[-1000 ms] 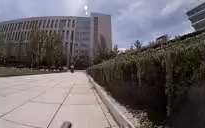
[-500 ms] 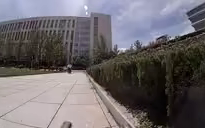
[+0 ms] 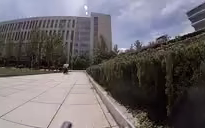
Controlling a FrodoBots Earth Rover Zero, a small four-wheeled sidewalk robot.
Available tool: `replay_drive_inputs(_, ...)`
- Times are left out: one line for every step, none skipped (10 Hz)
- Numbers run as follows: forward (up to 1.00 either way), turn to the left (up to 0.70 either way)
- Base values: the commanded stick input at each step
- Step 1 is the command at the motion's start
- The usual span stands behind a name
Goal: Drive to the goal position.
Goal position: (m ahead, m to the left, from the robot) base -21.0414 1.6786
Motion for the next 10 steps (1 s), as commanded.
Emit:
replay_drive_inputs(0.10,0.00)
replay_drive_inputs(0.10,0.00)
replay_drive_inputs(0.10,0.00)
replay_drive_inputs(0.10,0.00)
replay_drive_inputs(0.10,0.00)
replay_drive_inputs(0.10,0.00)
replay_drive_inputs(0.10,0.00)
replay_drive_inputs(0.10,0.00)
replay_drive_inputs(0.10,0.00)
replay_drive_inputs(0.10,0.00)
